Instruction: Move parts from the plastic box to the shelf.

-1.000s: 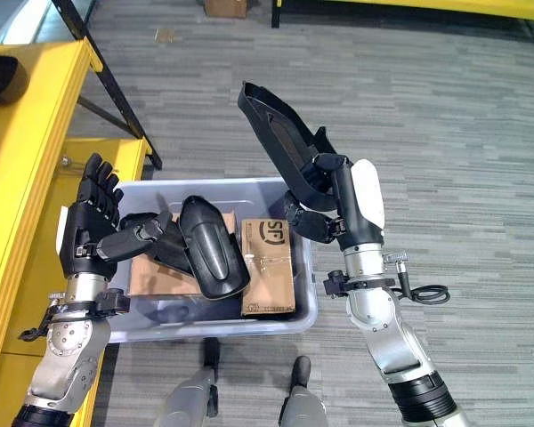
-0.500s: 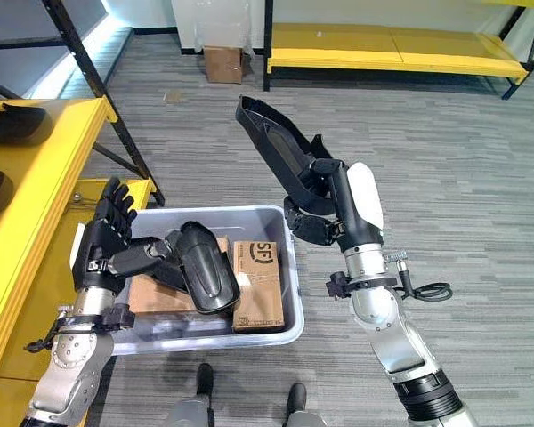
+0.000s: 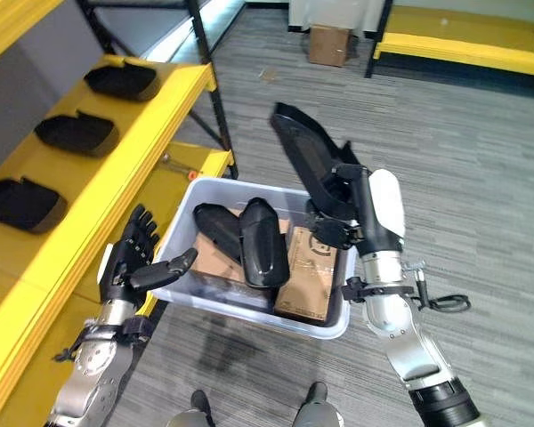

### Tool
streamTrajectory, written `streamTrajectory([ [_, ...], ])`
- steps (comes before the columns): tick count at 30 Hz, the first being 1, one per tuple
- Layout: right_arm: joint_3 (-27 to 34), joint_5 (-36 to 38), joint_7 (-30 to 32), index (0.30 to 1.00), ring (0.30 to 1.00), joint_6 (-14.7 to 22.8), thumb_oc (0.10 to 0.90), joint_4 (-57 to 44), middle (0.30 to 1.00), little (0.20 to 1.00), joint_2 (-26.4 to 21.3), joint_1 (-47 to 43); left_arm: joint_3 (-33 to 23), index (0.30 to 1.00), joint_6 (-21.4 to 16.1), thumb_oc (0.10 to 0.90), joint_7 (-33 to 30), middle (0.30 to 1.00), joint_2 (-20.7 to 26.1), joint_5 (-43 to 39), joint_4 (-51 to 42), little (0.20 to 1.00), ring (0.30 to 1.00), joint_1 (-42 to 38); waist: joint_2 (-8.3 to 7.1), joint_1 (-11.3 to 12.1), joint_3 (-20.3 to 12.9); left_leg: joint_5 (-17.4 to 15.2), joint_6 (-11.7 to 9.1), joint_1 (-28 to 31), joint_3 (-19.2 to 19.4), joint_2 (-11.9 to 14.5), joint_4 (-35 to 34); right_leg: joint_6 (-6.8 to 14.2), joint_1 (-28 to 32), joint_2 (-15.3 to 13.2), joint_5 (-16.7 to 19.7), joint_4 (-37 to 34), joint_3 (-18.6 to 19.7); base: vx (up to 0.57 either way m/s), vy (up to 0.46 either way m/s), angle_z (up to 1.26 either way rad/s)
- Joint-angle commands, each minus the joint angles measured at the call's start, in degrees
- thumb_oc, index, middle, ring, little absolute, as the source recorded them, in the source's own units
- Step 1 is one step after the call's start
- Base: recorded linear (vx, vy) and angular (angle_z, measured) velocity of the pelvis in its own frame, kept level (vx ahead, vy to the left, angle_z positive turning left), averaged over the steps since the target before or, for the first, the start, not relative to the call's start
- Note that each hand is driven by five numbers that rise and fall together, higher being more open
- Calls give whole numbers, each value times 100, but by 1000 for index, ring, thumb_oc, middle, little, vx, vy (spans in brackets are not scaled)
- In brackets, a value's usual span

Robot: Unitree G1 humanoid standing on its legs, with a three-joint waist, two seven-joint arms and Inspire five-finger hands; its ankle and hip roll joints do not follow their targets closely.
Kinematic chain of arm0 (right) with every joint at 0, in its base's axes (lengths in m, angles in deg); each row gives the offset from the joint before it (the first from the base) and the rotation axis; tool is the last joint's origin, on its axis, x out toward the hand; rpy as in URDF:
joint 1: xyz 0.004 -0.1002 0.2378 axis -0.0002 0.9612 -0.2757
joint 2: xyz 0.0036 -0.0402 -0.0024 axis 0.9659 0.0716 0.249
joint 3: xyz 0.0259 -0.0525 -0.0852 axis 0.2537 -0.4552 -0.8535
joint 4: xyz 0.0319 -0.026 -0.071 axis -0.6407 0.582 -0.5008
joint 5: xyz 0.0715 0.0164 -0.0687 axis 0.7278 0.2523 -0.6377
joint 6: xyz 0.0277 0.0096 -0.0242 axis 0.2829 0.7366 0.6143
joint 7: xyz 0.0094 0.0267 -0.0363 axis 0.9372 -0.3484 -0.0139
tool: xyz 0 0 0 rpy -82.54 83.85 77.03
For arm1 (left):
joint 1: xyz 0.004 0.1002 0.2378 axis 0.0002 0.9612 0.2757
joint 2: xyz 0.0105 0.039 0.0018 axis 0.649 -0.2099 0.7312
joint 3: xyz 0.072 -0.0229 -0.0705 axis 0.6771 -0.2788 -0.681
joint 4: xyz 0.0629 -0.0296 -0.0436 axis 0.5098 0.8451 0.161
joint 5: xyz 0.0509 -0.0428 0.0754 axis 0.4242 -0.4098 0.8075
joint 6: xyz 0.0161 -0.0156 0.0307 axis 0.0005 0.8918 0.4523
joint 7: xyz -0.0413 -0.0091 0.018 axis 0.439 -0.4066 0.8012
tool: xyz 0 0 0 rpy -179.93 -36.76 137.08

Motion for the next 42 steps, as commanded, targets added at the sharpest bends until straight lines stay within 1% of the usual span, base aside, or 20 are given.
streamTrajectory([
  [1,327,-107,374,300,300,683,400,-544,300,300,58,-554,-521,1000,-557,900,115,1000,331,28,-692,1000,1000,-5,-71,166,-652,593,-826,439,207,852,-692,41,-191,576,-271,-590,206,31,129,60],
  [2,329,-108,370,300,300,681,400,-553,300,300,61,-539,-522,1000,-553,900,117,1000,334,25,-703,1000,1000,12,-80,169,-659,564,-807,449,218,834,-687,59,-189,556,-266,-583,213,19,197,55],
  [4,409,-124,370,300,300,667,400,-540,300,300,82,-451,-531,1000,-549,900,141,1000,379,67,-667,1000,1000,-47,-109,161,-660,294,-749,379,343,737,-539,141,-120,366,-135,-616,183,-12,186,43],
  [8,571,-276,315,300,300,607,400,-586,300,300,131,-301,-657,1000,-604,900,155,1000,467,161,-677,1000,1000,36,-252,236,-722,-236,-517,391,205,311,-401,390,134,-25,241,-857,184,47,257,18],
  [10,579,-296,310,300,300,602,400,-590,300,300,165,-313,-691,1000,-613,900,139,1000,470,181,-676,1000,1000,61,-292,263,-730,-328,-466,417,183,205,-402,437,175,-87,295,-899,193,34,175,20],
  [18,660,-393,176,300,300,540,400,-633,300,300,341,-221,-823,1000,-616,900,101,1000,472,294,-670,1000,1000,139,-657,423,-788,-802,-204,298,-50,-291,-129,725,568,-429,717,-1361,101,28,154,6],
  [21,660,-426,168,300,300,512,400,-615,300,300,383,-234,-850,1000,-614,900,85,1000,499,321,-682,1000,1000,114,-754,503,-770,-983,-103,142,-154,-528,68,865,683,-608,1027,-1530,68,7,168,15],
  [23,675,-471,182,300,300,484,400,-612,300,300,415,-227,-829,1000,-641,900,63,1000,544,331,-662,1000,1000,37,-822,511,-746,-1137,-28,-77,-293,-702,297,995,749,-788,1369,-1692,46,-1,199,41],
  [27,626,-528,127,300,300,433,400,-581,300,300,512,-259,-837,1000,-656,900,18,1000,576,457,-666,1000,1000,48,-827,538,-777,-1281,284,-93,-455,-1161,215,1099,728,-1048,1771,-1702,149,60,296,36],
  [29,570,-526,83,300,300,392,400,-533,300,300,590,-249,-839,1000,-647,900,8,1000,601,490,-723,1000,1000,69,-827,496,-816,-1217,425,116,-503,-1406,-198,1123,652,-1167,2009,-1545,408,93,322,19],
  [30,568,-517,71,300,300,375,400,-505,300,300,606,-219,-812,1000,-649,900,12,1000,607,506,-729,1000,1000,48,-839,439,-801,-1106,503,131,-485,-1502,-307,1006,594,-1163,2090,-1523,554,64,263,35],
  [32,535,-502,23,300,300,395,400,-509,300,300,630,-222,-742,1000,-666,900,35,1000,658,506,-712,1000,1000,5,-786,262,-755,-997,586,267,-689,-1614,-575,852,274,-757,2101,-1320,1656,52,242,52],
  [33,511,-476,13,300,300,428,400,-518,300,300,626,-217,-700,1000,-683,900,40,1000,660,471,-675,1000,1000,-36,-737,206,-710,-929,607,324,-739,-1615,-673,759,65,-390,1849,-1181,2117,33,232,42],
  [34,512,-454,5,300,300,458,400,-520,300,300,608,-199,-654,1000,-680,900,54,1000,645,444,-647,1000,1000,-84,-668,181,-680,-863,615,353,-743,-1571,-746,613,-156,66,1394,-945,2399,47,243,36],
  [35,524,-381,-30,300,300,527,400,-498,300,300,607,-167,-561,1000,-655,900,77,1000,607,431,-587,1000,1000,-119,-625,87,-659,-844,650,376,-812,-1551,-759,438,-317,727,754,-788,2615,38,151,39],
  [36,528,-377,-31,300,300,533,400,-495,300,300,598,-169,-557,1000,-659,900,78,1000,600,431,-579,1000,1000,-128,-614,91,-662,-840,629,366,-810,-1528,-759,405,-361,747,717,-717,2613,76,110,22],
  [37,580,-328,-15,300,300,591,400,-547,300,300,593,-81,-515,1000,-626,900,170,1000,577,423,-567,1000,1000,-132,-607,71,-653,-831,638,369,-905,-1584,-759,339,-420,1093,456,-671,2776,61,24,27],
  [39,657,-318,-5,300,300,645,400,-590,300,300,594,55,-431,1000,-609,900,236,1000,503,409,-561,1000,1000,-129,-635,15,-699,-835,636,355,-1049,-1683,-759,273,-440,1580,313,-861,3006,95,11,44],
  [40,709,-317,27,300,300,681,400,-628,300,300,588,84,-410,1000,-595,900,275,1000,467,421,-561,1000,1000,-113,-672,-5,-750,-832,633,355,-1135,-1761,-759,221,-410,1846,358,-1129,3230,85,-16,48],
  [42,737,-319,56,300,300,704,400,-682,300,300,573,91,-405,1000,-602,900,284,1000,463,409,-578,1000,1000,-130,-671,-6,-760,-828,621,353,-1166,-1781,-759,221,-402,1883,468,-1325,3313,53,-34,65],
])
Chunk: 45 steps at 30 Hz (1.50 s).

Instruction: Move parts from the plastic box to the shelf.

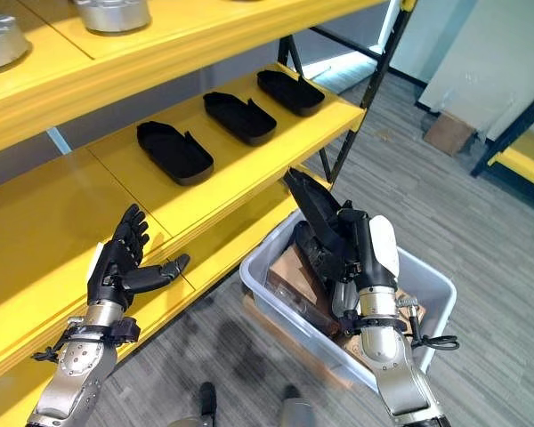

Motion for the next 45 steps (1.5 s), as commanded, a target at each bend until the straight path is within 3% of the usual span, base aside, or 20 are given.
streamTrajectory([
  [1,646,-75,438,300,300,723,400,-738,300,300,-241,-610,-85,1000,-548,900,168,1000,32,127,-603,1000,1000,-476,-6,-25,-398,-699,62,398,397,-398,-42,70,342,144,421,-582,-24,45,-60,68],
  [9,680,69,436,300,300,720,400,-718,300,300,-318,-539,-143,1000,-542,900,123,1000,-60,53,-708,1000,1000,-296,5,49,-627,-683,4,553,288,-376,-20,-35,867,149,457,-1083,-52,41,-69,23],
  [18,772,120,418,300,300,761,400,-854,300,300,-353,-494,-98,1000,-471,900,68,1000,-62,115,-724,1000,1000,-372,-34,26,-632,-761,-94,613,140,-291,292,-204,1031,166,288,-880,-293,6,-77,16],
  [22,790,125,476,300,300,838,400,-937,300,300,-432,-589,-63,1000,-472,900,74,1000,-76,108,-679,1000,1000,-437,-114,39,-397,-935,-305,230,105,-228,1244,-282,1089,49,208,-789,-483,-62,-100,20],
  [24,794,130,552,300,300,869,400,-958,300,300,-476,-662,-48,1000,-474,900,72,1000,-98,52,-609,1000,1000,-495,-148,-61,-248,-929,-449,-162,417,105,2002,-356,1086,3,126,-663,-700,-97,-86,44],
  [25,781,116,658,300,300,841,400,-969,300,300,-512,-687,-37,1000,-492,900,59,1000,-93,-8,-600,1000,1000,-525,-195,-97,-207,-715,-487,-269,712,608,2077,-379,1095,-70,94,-582,-836,-51,-41,82],
  [26,778,114,665,300,300,841,400,-964,300,300,-511,-694,-38,1000,-495,900,59,1000,-91,-11,-596,1000,1000,-531,-190,-92,-205,-715,-504,-280,710,626,2090,-392,1079,-53,88,-563,-834,-11,-14,89],
  [28,776,67,760,300,300,854,400,-1009,300,300,-489,-692,-52,1000,-529,900,14,1000,-63,-2,-615,1000,1000,-531,-179,-47,-238,-438,-589,-220,556,990,1827,-362,1053,-81,7,-489,-871,30,22,52],
  [31,764,57,869,300,300,876,400,-1013,300,300,-502,-665,-29,1000,-510,900,-20,1000,-37,9,-658,1000,1000,-478,-81,-36,-279,232,-790,-39,376,1575,1173,-335,975,-70,-242,-199,-956,67,64,23],
  [34,730,61,933,300,300,848,400,-985,300,300,-592,-708,4,1000,-476,900,-54,1000,-55,-52,-662,1000,1000,-493,131,-83,-258,886,-1048,132,720,2046,330,-310,740,-134,-490,275,-1217,36,139,30],
  [36,752,6,955,300,300,823,400,-1008,300,300,-626,-697,10,1000,-480,900,-49,1000,-68,-104,-650,1000,1000,-507,195,-86,-260,858,-1066,200,811,2085,253,-281,652,-207,-550,441,-1288,34,160,35],
  [38,682,-101,970,300,300,778,400,-973,300,300,-627,-838,-14,1000,-511,900,-46,1000,-36,-121,-631,1000,1000,-481,348,-7,-310,607,-1087,298,839,2032,10,-203,559,-322,-598,595,-1351,46,176,25],
  [41,607,-155,931,300,300,738,400,-899,300,300,-644,-954,-48,1000,-517,900,-34,1000,21,-116,-655,1000,1000,-494,328,40,-310,461,-1062,226,932,1974,258,-160,621,-473,-604,648,-1448,80,168,23],
  [42,542,-151,830,300,300,697,400,-874,300,300,-671,-1045,-79,1000,-546,900,-35,1000,83,-138,-671,1000,1000,-516,272,113,-291,273,-1036,112,962,1856,580,-74,797,-668,-569,568,-1539,140,248,31],
  [45,447,-158,725,300,300,665,400,-860,300,300,-695,-1184,-107,1000,-572,900,-59,1000,94,-178,-665,1000,1000,-509,235,173,-328,40,-963,105,891,1668,671,50,982,-846,-477,393,-1530,105,203,28],
])
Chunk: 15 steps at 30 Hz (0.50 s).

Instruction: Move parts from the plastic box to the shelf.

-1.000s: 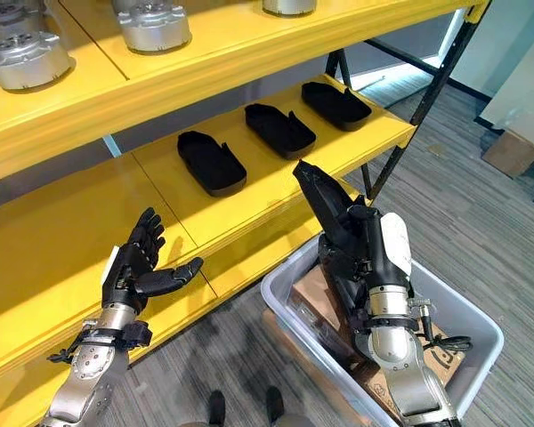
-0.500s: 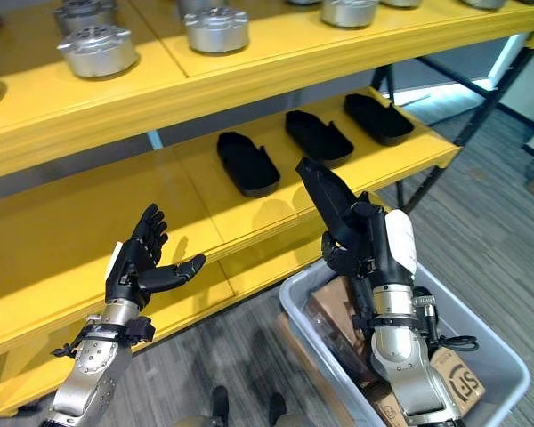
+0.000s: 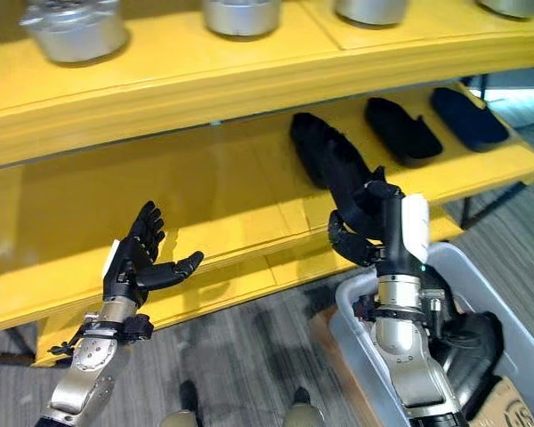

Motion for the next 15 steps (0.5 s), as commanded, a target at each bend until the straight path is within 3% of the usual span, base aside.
streamTrajectory([
  [1,279,-158,194,300,300,497,400,-553,300,300,-437,-960,-244,1000,-622,900,-4,1000,53,-138,-638,1000,1000,-297,-28,7,-684,12,47,114,134,420,145,-153,-43,266,-343,354,65,123,235,20],
  [6,111,-172,36,300,300,425,400,-450,300,300,-466,-1241,-286,1000,-599,900,8,1000,118,-137,-634,1000,1000,-275,-170,144,-727,-253,152,61,33,98,348,-41,282,-12,-277,75,-55,104,191,14],
  [8,-92,-116,-111,300,300,356,400,-290,300,300,-452,-1468,-265,1000,-561,900,9,1000,164,-131,-616,1000,1000,-284,-274,307,-770,-364,226,-20,-74,-100,405,27,439,-176,-190,-91,-167,106,196,23],
  [11,-230,-83,-170,300,300,316,400,-137,300,300,-438,-1639,-271,1000,-544,900,13,1000,196,-133,-621,1000,1000,-256,-346,381,-790,-405,262,-84,-162,-213,434,64,528,-263,-141,-183,-269,56,93,25],
  [15,-465,-34,-224,300,300,169,400,286,300,300,-424,-2004,-309,1000,-477,900,13,1000,241,-178,-584,1000,1000,-179,-477,663,-823,-451,329,-211,-352,-414,462,114,685,-375,-70,-312,-497,56,53,20],
])
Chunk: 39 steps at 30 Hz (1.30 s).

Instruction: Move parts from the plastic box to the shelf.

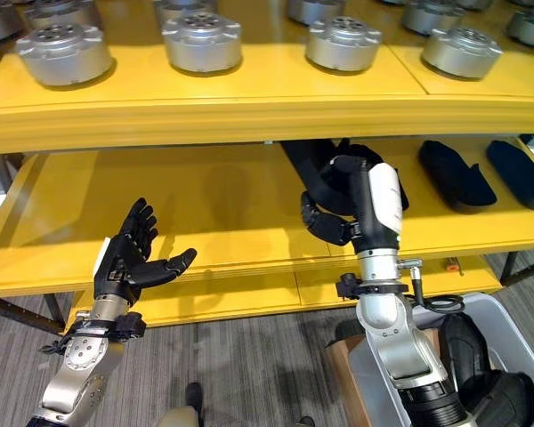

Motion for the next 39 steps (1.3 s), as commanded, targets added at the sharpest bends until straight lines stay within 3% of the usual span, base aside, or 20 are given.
streamTrajectory([
  [1,58,-21,219,300,300,279,400,156,300,300,-220,-1131,-256,1000,-459,900,-1,1000,283,21,-540,1000,1000,-206,-176,145,-657,-341,261,-96,50,52,235,-217,95,-18,-135,215,-89,36,18,37],
  [5,-133,2,187,300,300,193,400,525,300,300,-227,-1388,-266,1000,-435,900,22,1000,308,-13,-515,1000,1000,-167,-227,316,-650,-325,264,-226,-103,-30,263,-218,177,-30,-124,159,-277,26,-7,36],
  [13,-1001,225,274,300,300,-193,400,2534,300,300,9,-2654,-244,1000,-400,900,30,1000,385,-230,-530,1000,1000,-3,-296,839,-601,-220,220,-493,-467,-59,332,-276,351,103,-159,26,-690,10,-41,29],
  [20,-1352,431,457,300,300,-295,400,3956,300,300,-19,-3668,-191,1000,-443,900,45,1000,521,-344,-571,1000,1000,-7,-230,984,-436,-218,177,-660,-574,-19,535,-339,292,179,-256,140,-739,-26,-30,7],
  [24,-1509,541,560,300,300,-332,400,4794,300,300,-62,-4201,-91,1000,-470,900,72,1000,603,-425,-584,1000,1000,-104,-99,1019,-243,-281,166,-846,-645,28,790,-394,87,200,-390,472,-716,-74,-16,3],
  [30,-1680,693,707,300,300,-350,400,5664,300,300,-141,-4894,-22,1000,-573,900,-38,1000,668,-448,-581,1000,1000,-343,184,943,148,-540,180,-1268,-652,195,1535,-475,-714,134,-734,1537,-392,-138,26,-3],
  [39,-1790,929,834,300,300,-412,400,7119,300,300,-193,-5477,32,1000,-601,900,-142,1000,650,-402,-646,1000,1000,-409,352,821,323,-1097,286,-1823,-725,256,2690,-550,-1591,14,-1234,2933,-12,-73,33,-15],
])
